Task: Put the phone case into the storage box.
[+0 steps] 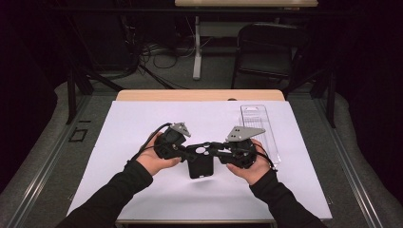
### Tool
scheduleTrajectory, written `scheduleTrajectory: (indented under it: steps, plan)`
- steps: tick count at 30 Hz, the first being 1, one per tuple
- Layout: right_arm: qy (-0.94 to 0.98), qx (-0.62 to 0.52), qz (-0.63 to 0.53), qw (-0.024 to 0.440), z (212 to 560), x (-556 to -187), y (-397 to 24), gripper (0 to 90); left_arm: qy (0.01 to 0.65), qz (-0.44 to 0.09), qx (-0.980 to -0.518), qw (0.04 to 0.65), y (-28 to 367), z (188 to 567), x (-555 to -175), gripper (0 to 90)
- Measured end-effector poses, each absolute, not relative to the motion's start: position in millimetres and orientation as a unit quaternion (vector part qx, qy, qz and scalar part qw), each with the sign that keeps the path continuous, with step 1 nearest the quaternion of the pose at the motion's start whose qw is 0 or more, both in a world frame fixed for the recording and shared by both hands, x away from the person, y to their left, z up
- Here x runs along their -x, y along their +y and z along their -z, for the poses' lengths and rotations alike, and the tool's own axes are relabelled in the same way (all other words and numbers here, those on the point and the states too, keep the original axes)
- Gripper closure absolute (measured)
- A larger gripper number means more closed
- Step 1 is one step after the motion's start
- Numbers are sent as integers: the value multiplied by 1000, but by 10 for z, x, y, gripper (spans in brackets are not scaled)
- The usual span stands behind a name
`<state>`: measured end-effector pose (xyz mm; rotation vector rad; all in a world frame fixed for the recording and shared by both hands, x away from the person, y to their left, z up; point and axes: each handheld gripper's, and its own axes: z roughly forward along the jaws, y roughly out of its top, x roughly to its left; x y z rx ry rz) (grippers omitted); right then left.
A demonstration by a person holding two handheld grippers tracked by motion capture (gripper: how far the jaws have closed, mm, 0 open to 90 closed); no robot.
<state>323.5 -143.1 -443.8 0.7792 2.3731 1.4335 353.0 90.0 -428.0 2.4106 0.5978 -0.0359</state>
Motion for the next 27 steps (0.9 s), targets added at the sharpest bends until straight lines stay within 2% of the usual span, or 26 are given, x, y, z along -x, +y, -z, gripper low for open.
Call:
scheduleTrajectory:
  steps: [10,27]
  plan:
    - [818,-270,-496,111,4458,-3250,-1433,771,223,11,-920,321,892,4280,-3515,813]
    - [821,-264,-495,107,4450,-3257,-1455,820,221,9,-922,318,884,4287,-3508,813]
